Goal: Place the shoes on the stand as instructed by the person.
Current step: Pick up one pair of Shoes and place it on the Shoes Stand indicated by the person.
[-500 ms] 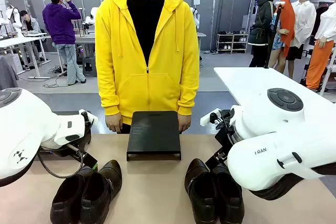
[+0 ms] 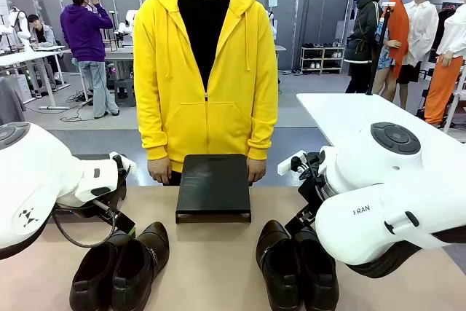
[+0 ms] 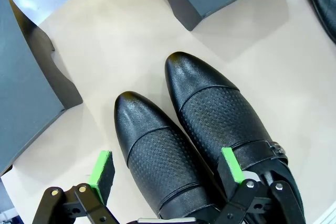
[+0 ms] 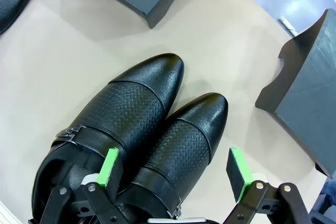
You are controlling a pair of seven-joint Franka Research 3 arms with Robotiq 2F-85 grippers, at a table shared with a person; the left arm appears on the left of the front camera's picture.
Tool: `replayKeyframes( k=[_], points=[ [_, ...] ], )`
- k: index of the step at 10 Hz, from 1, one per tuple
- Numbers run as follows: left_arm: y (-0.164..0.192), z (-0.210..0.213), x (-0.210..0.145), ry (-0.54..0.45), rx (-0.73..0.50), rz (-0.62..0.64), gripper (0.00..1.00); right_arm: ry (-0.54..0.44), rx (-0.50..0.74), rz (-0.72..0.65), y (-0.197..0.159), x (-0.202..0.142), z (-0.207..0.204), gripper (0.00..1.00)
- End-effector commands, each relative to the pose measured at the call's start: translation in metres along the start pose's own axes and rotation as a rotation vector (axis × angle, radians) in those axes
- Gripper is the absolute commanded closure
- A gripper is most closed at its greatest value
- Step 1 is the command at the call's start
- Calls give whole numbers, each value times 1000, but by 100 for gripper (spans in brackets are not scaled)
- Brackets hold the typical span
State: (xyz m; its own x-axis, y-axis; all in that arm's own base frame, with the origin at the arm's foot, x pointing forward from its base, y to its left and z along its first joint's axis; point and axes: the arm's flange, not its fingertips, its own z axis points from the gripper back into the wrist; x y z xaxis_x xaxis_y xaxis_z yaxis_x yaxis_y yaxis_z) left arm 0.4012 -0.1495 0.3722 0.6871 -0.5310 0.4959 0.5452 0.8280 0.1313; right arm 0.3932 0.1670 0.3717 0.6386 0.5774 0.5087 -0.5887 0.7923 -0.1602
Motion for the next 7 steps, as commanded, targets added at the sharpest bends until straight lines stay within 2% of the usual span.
replayKeyframes(
  k=[1, 5, 6, 7],
  points=[
    [0, 0, 0, 0, 0, 0, 0, 0, 0, -2, 0, 0, 0, 0],
    [0, 0, 0, 0, 0, 0, 0, 0, 0, 0, 0, 0, 0, 0],
    [12, 10, 5, -8, 9, -11, 0, -6, 39, 63, -4, 10, 20, 0],
    [23, 24, 9, -21, -4, -21, 0, -18, 113, 50, -11, 21, 40, 0]
  ],
)
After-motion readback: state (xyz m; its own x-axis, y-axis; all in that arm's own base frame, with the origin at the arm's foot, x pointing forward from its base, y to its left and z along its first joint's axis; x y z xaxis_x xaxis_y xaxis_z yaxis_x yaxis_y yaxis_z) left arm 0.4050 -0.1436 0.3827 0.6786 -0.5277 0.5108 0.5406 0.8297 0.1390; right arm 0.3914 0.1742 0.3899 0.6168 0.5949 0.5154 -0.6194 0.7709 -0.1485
